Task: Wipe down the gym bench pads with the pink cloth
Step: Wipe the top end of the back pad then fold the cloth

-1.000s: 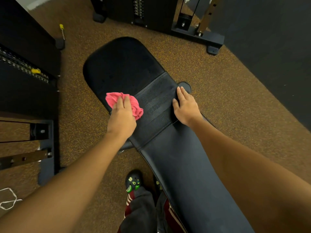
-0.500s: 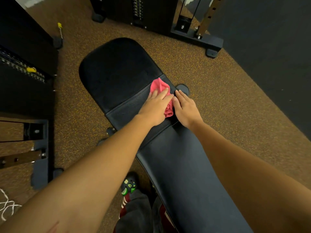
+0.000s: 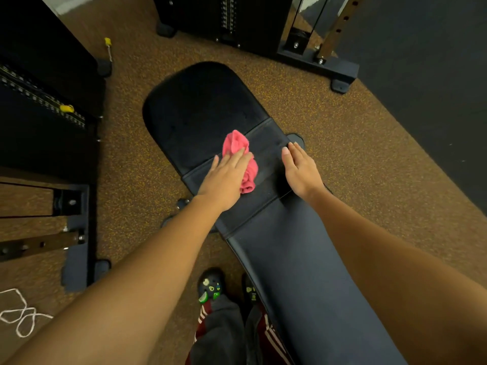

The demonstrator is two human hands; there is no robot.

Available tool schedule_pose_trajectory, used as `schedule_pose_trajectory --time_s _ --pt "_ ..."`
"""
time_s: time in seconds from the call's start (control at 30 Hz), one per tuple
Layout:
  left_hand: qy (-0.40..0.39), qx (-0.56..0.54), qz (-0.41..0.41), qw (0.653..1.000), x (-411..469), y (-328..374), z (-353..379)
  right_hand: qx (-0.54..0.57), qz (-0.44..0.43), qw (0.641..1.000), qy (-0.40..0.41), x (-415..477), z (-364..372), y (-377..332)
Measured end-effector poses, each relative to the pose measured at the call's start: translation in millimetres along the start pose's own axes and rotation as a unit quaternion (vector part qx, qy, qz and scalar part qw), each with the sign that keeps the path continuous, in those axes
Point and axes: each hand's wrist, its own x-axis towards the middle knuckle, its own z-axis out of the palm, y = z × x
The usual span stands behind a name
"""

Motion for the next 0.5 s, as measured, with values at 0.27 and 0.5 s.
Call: schedule_pose_trajectory --time_s 0.27,0.5 --pt "0.004 -0.011 -0.067 0.998 -64 -41 -4 0.001 0.0 1.0 0.022 -28 23 -41" --pt "0.008 -0.168 -0.149 0.974 -84 -61 -14 0.06 -0.038 0.997 0.01 -40 46 -90"
